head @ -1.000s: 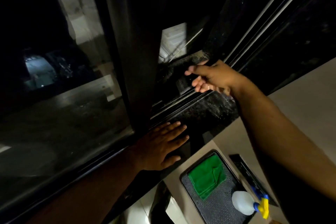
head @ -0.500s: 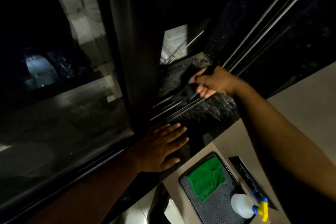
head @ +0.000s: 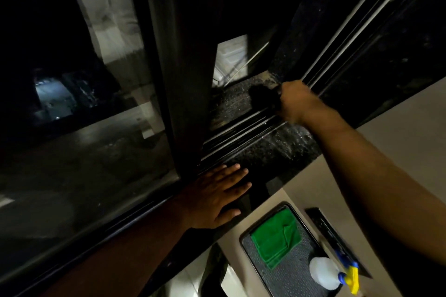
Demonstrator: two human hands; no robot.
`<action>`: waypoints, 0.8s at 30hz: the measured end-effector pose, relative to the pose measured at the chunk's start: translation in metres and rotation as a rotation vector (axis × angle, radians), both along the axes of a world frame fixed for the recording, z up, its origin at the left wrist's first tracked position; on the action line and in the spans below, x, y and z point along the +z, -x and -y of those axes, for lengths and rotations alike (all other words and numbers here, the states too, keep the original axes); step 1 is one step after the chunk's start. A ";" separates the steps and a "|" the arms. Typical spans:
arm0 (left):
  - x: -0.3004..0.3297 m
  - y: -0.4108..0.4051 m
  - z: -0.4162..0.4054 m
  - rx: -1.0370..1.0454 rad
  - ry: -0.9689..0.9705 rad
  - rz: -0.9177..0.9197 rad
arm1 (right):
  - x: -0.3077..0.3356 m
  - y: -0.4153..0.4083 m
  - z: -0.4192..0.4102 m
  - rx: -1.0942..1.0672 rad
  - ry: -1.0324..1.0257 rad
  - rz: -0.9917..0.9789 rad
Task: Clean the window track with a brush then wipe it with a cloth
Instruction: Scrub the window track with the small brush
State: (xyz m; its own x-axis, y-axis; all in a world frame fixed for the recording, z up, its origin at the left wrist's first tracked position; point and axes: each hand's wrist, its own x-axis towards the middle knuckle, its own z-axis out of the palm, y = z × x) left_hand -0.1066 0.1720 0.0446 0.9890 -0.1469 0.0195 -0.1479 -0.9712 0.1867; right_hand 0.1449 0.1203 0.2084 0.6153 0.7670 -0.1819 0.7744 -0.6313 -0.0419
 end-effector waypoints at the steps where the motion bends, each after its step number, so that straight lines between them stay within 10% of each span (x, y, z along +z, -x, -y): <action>1: 0.001 0.000 0.000 0.000 0.004 0.005 | -0.001 0.019 -0.006 0.060 -0.064 -0.172; 4: 0.000 -0.001 0.000 -0.003 0.007 0.018 | -0.012 0.078 -0.018 0.051 -0.215 -0.923; 6: 0.000 0.000 0.001 -0.002 0.005 0.022 | -0.019 0.078 -0.014 -0.034 -0.254 -1.072; 8: -0.001 0.000 0.000 0.002 0.009 0.020 | -0.019 0.049 -0.003 -0.181 -0.318 -0.945; 12: 0.001 0.000 0.000 -0.003 -0.002 0.041 | -0.001 -0.021 0.019 -0.101 -0.096 -0.066; 19: 0.000 -0.001 0.001 -0.001 -0.011 0.032 | -0.016 0.087 -0.004 0.042 -0.338 -0.937; 24: -0.002 -0.001 0.000 0.008 -0.030 0.024 | -0.015 0.004 0.011 -0.106 -0.212 -0.425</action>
State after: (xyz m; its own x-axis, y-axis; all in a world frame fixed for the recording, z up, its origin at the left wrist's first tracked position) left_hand -0.1057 0.1719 0.0430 0.9894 -0.1397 0.0394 -0.1442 -0.9774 0.1544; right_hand 0.1412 0.1090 0.1936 0.5973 0.7514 -0.2803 0.5928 -0.6491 -0.4768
